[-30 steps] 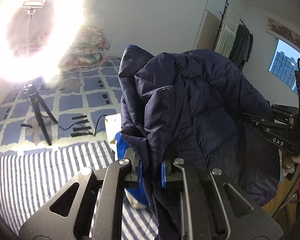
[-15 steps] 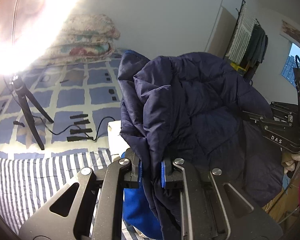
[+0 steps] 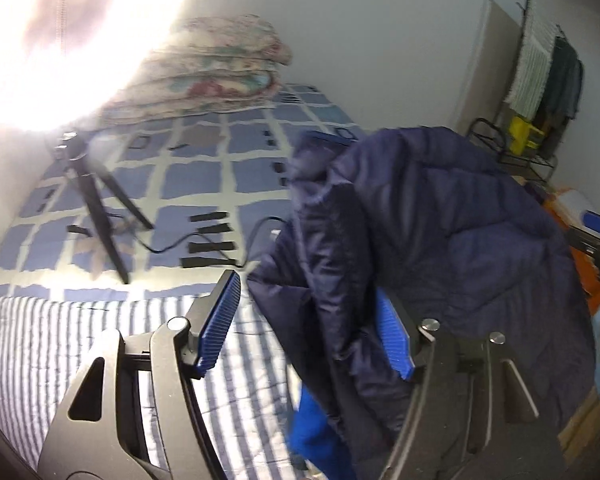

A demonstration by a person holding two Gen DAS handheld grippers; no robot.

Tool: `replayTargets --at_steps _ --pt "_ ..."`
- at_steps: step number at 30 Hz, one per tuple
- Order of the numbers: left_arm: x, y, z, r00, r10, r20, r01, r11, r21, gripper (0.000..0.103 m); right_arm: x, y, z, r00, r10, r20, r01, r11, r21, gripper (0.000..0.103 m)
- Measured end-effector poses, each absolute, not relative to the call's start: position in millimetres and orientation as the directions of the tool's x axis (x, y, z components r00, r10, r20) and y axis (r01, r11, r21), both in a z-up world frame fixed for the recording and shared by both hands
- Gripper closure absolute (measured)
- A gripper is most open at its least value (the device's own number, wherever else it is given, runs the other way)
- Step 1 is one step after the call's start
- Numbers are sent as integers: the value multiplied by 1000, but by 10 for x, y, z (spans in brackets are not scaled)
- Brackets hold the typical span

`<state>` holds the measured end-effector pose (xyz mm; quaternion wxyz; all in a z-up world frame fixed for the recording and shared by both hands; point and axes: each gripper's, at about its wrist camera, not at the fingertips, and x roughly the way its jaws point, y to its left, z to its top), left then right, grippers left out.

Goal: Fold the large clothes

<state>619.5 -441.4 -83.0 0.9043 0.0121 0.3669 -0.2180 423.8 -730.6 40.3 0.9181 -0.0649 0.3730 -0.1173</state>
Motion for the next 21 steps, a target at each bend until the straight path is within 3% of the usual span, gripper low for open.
replayTargets --at_steps 11,21 --pt "5698 -4207 -459 663 -436 -608 469 875 -116 35 3951 -7086 609 727 -259 -636 196 966 -169 43" --pt "4722 -3722 264 685 -510 -519 545 833 -98 35 3355 -6611 1118 780 -251 -573 215 968 -130 43"
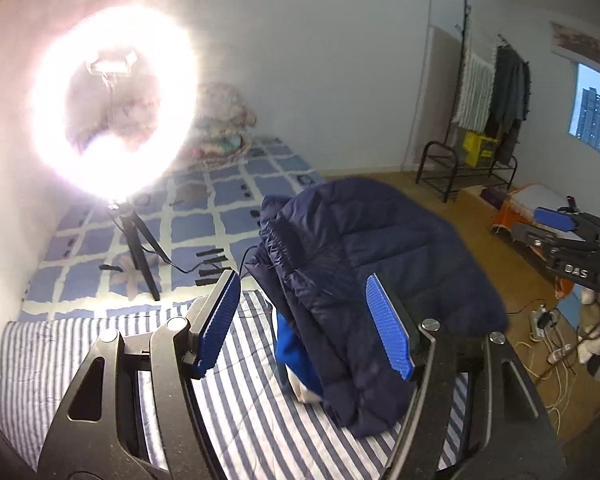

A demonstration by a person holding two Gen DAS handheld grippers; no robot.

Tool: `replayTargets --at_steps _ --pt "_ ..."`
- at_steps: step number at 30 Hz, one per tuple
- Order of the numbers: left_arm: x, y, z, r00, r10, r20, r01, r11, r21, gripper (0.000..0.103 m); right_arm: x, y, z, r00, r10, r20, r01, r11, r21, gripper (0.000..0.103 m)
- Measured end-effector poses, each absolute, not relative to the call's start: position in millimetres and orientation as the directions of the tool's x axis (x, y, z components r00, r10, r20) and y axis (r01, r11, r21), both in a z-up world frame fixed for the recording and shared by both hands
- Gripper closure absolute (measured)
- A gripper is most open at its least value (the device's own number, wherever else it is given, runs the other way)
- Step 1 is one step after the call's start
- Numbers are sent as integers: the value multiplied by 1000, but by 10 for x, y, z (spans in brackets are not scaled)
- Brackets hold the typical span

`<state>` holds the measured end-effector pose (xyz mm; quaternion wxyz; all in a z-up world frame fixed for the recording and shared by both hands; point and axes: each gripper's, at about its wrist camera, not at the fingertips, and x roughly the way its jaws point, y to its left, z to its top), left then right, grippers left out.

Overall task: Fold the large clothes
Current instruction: 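Lower the folded jacket onto the blue bag and open both tools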

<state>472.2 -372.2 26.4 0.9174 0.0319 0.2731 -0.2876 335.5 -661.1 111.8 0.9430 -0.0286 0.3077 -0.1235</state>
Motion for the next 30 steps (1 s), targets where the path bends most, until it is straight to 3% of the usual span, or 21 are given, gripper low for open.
replayTargets --at_steps 11,30 --pt "3461 -2949 910 711 -542 -449 581 812 -61 35 2341 -5961 1693 816 -245 -523 219 969 -112 43" --pt "1790 -1954 796 691 -564 -453 615 787 -43 35 1016 -5105 1402 806 -274 -525 284 957 -63 37"
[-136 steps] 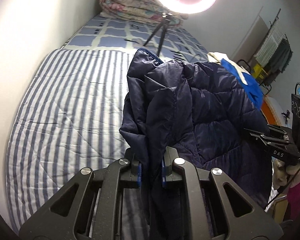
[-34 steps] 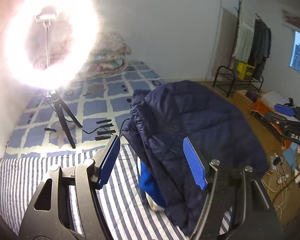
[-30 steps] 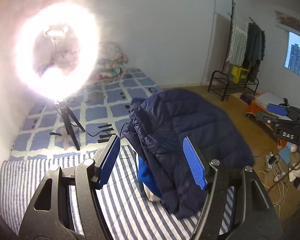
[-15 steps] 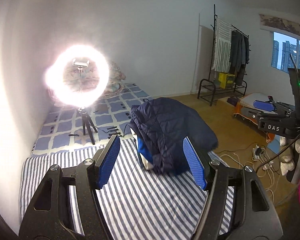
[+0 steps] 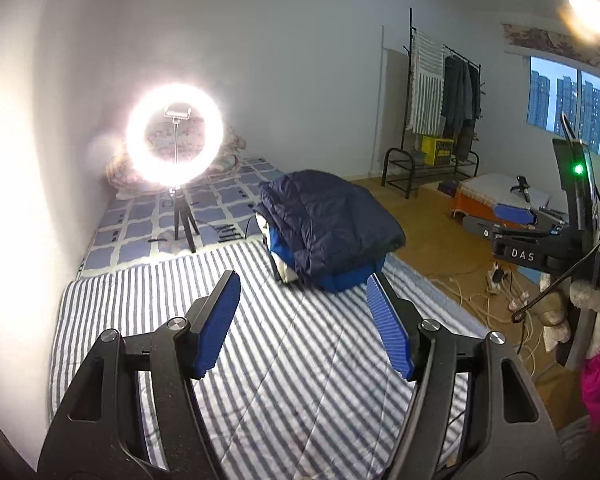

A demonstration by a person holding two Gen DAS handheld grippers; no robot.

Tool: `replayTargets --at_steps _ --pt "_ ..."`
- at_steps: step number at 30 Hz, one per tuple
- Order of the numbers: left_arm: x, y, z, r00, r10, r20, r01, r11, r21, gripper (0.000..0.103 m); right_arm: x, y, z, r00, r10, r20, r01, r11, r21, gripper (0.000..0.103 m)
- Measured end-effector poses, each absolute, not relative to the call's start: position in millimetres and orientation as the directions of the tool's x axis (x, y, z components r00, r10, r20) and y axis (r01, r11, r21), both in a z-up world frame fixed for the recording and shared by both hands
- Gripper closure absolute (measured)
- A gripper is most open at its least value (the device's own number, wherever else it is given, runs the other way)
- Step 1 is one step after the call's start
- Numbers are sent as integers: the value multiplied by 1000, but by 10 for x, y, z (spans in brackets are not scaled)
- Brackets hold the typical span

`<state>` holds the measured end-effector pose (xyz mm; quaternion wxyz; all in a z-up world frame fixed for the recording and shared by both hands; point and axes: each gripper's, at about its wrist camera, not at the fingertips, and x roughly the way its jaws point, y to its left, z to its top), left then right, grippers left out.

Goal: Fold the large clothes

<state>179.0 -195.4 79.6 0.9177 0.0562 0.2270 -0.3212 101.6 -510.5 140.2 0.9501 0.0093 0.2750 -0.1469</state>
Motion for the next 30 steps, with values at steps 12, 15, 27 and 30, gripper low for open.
replayTargets --at_steps 12,15,27,30 --pt "1609 -1751 434 710 -533 -459 594 804 -16 19 755 -4794 1092 819 -311 -482 331 943 -47 26" --pt "1585 -1778 386 718 -531 -450 599 801 11 5 760 -4765 1004 816 -312 -487 334 941 -44 22" --pt "1563 -1875 145 727 -463 -507 560 827 47 0 787 -4688 752 801 -286 -525 321 947 -26 22" --pt "1600 -1868 88 732 -439 -521 539 841 48 0 766 -4717 728 801 -290 -524 336 942 -7 21"
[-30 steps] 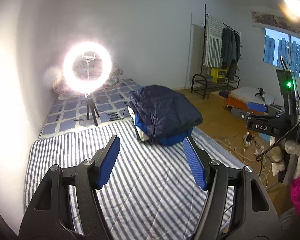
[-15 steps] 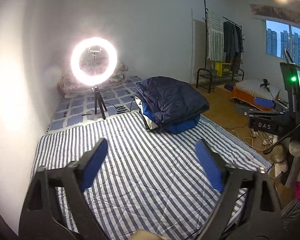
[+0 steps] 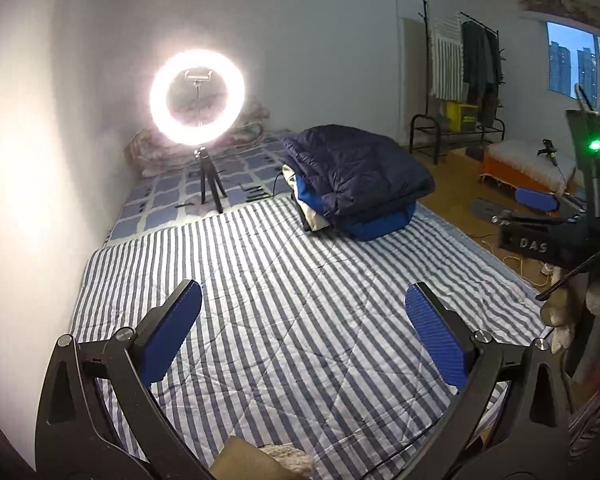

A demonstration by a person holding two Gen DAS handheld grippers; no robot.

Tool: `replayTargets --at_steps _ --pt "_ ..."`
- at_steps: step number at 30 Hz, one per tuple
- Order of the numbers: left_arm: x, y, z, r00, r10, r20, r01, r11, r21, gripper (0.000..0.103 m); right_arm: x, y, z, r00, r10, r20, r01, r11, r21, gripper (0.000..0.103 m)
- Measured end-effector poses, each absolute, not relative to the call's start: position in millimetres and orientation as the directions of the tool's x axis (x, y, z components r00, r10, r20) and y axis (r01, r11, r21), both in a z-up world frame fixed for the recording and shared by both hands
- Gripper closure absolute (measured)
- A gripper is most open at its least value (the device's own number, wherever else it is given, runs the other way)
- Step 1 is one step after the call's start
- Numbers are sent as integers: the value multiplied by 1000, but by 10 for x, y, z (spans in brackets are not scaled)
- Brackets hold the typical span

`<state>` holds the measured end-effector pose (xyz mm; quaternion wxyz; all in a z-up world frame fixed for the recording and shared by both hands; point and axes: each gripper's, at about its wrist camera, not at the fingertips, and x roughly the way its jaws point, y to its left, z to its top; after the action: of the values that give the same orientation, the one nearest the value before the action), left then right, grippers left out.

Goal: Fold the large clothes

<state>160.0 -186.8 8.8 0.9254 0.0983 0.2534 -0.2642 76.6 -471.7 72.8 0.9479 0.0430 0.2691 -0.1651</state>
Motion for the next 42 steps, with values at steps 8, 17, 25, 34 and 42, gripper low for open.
replayTargets --at_steps 8,17,25,34,42 --pt "1723 -1800 -35 728 -402 -555 495 869 20 0 795 -4713 641 791 -286 -541 340 940 0 21" --pt "1718 -1789 -45 734 -393 -554 488 872 27 0 795 -4689 625 786 -295 -543 334 942 -29 21" --pt "1718 -1802 -28 736 -391 -552 486 873 30 0 799 -4724 622 784 -294 -546 336 941 -25 21" --pt "1721 -1813 7 742 -391 -545 486 873 35 0 796 -4736 620 785 -295 -545 336 942 -26 21" --pt "1719 -1824 32 741 -392 -545 486 873 33 0 800 -4736 616 784 -294 -546 334 942 -27 21"
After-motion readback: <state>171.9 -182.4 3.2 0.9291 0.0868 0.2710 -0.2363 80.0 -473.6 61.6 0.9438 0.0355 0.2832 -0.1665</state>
